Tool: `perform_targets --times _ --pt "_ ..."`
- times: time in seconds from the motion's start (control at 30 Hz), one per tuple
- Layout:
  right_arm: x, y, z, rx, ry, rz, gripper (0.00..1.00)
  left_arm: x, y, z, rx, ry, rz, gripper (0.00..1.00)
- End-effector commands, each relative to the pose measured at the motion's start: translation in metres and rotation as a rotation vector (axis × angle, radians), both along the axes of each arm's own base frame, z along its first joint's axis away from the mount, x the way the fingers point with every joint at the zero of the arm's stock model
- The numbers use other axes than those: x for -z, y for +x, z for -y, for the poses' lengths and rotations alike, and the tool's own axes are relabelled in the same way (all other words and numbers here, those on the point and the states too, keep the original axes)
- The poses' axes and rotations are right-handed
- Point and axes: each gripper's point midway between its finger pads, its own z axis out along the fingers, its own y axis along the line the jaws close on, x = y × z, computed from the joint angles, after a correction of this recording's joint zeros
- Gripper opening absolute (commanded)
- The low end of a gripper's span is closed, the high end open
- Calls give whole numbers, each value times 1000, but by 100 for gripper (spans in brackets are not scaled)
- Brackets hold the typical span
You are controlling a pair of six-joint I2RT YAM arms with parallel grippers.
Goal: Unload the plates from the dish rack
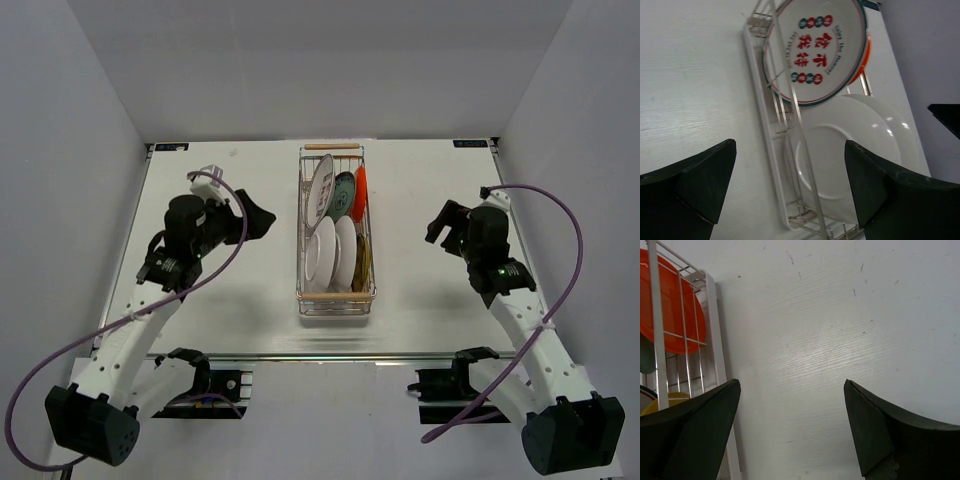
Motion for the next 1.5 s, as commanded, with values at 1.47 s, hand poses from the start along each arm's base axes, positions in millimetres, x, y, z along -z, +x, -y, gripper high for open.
perform_targets --times 1.47 --pt "50 18 38 241 -151 -297 89 17 -41 135 18 689 -339 79"
